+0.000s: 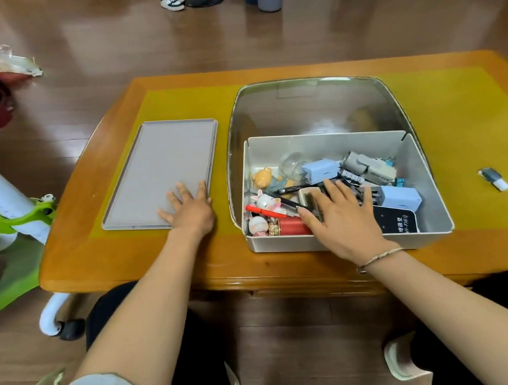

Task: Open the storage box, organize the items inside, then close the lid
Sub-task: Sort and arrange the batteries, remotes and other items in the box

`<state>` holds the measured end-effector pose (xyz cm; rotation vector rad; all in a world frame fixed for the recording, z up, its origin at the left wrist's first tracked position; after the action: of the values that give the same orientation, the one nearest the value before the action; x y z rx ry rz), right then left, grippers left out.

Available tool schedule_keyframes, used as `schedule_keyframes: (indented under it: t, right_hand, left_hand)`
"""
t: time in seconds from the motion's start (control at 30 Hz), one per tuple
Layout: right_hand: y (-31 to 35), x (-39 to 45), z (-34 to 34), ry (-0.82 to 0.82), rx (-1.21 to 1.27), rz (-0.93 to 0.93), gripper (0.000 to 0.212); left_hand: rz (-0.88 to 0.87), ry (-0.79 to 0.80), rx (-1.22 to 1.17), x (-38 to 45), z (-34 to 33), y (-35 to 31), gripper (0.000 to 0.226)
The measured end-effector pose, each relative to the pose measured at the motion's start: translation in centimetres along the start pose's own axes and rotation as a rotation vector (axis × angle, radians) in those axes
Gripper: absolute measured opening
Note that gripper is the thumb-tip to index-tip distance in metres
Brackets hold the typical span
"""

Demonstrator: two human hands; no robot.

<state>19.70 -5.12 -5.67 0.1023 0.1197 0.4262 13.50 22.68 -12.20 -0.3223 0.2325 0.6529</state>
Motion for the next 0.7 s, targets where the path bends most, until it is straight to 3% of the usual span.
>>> schedule_keyframes:
  t: [0.23,0.57,0.7]
  right_hand:
    - [-0.8,1.0,-1.2,0.19,0.064,-0.063,0.07]
    - [-0.7,1.1,-1.2,0.177,0.086,-0.065,0.068]
    - [-0.5,0.8,-0.3,0.065,0.15,-0.017,0.063]
  left_hand:
    - [0.003,-0.04,-0.033,0.8,0.5,0.3,0.049]
    - [0.014,-0.06,-0.06,-0.2,-0.3,0.2,0.049]
    - [0.003,-0.052,-0.072,-0.2,-0.1,0.4,0.049]
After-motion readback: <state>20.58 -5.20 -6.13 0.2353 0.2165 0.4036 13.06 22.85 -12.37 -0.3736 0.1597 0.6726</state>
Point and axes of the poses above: each hand's wrist, its own x-axis towards the middle knuckle, its own z-axis out of the back of the hand, y = z × x, the point moved 6 cm from there along x, towards the middle knuckle, and after that the axes turned 9 degrees about -z, right-handed, at the moved point
